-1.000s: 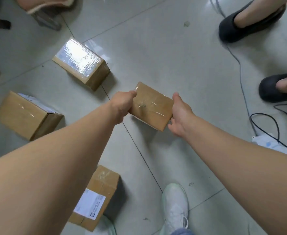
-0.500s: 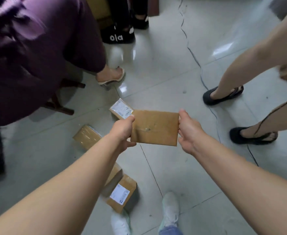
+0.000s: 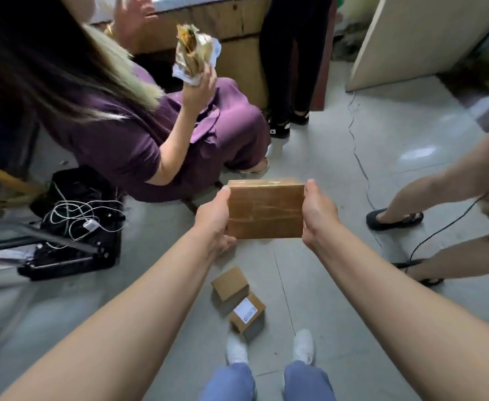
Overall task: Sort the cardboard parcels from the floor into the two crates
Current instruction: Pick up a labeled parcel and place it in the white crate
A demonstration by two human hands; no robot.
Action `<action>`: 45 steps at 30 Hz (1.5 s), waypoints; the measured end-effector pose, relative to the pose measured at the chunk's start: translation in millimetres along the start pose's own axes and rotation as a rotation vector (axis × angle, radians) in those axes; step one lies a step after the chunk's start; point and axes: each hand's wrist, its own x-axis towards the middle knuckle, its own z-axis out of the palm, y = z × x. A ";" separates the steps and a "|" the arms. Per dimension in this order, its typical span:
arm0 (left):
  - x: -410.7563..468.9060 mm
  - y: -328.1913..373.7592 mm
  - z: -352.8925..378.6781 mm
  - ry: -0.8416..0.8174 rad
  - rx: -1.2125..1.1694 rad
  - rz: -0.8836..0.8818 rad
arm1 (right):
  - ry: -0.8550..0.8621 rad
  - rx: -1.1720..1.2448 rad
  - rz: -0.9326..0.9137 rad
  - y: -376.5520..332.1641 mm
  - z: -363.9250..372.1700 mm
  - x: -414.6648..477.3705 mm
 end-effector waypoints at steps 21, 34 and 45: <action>-190.1 -58.6 -188.7 0.552 -0.582 0.312 | -0.695 -0.507 -0.109 10.5 103.6 -201.3; -276.0 -181.0 -341.9 0.991 -0.942 0.376 | -1.113 -0.816 -0.242 146.7 188.9 -374.5; -325.2 -268.5 -493.2 1.069 -1.100 0.335 | -1.266 -0.942 -0.378 265.4 264.2 -509.7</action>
